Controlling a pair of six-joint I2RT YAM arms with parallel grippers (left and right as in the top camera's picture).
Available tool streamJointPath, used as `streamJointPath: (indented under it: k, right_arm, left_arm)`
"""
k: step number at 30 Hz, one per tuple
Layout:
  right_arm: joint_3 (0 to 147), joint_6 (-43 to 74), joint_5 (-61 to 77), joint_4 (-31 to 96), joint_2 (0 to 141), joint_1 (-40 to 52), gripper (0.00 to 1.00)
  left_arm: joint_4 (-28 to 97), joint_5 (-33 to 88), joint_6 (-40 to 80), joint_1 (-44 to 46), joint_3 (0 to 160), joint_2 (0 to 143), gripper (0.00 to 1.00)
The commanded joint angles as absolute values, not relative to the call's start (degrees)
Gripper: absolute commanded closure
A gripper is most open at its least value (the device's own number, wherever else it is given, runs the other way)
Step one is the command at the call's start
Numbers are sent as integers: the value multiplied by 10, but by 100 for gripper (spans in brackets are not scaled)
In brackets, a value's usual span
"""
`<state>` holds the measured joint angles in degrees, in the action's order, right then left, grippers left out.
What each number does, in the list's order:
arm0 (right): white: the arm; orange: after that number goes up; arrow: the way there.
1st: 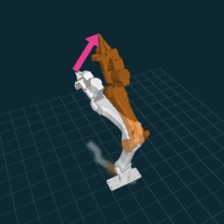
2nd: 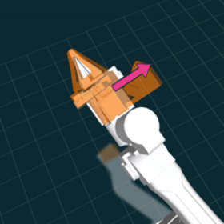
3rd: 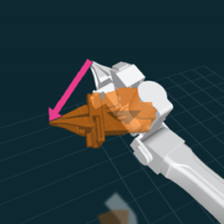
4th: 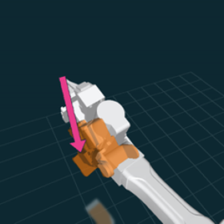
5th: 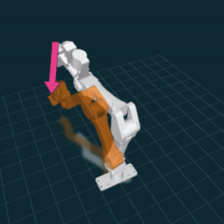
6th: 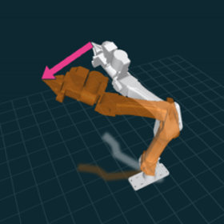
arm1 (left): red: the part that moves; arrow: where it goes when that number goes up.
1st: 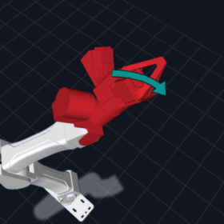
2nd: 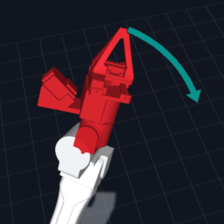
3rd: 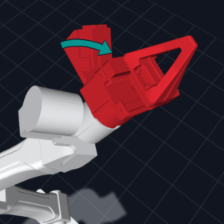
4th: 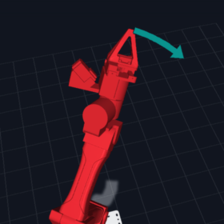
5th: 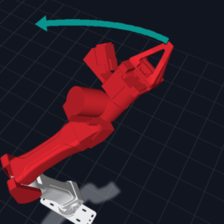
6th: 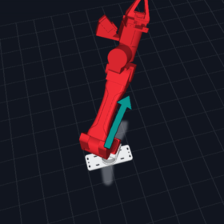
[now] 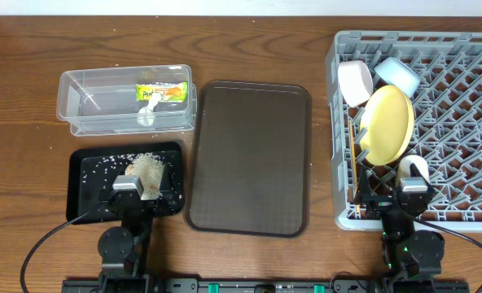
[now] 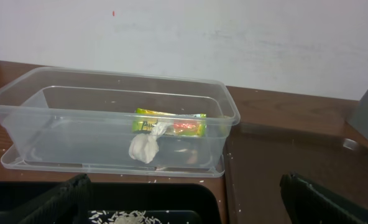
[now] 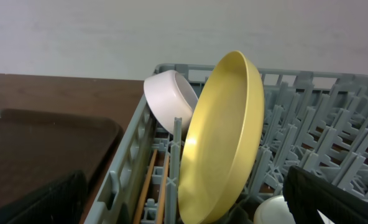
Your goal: Sort waste into correct bins and load items into the dishwasher rack
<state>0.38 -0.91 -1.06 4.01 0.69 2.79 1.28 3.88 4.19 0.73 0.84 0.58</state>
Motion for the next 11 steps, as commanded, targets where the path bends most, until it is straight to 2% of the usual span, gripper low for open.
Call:
streamJointPath:
  k: [1, 11]
  right_arm:
    - [3, -18, -8, 43, 3, 23, 1]
    - [3, -18, -8, 43, 3, 23, 1]
  left_arm:
    - [38, 40, 32, 4, 2, 2, 1]
    - [38, 40, 32, 4, 2, 2, 1]
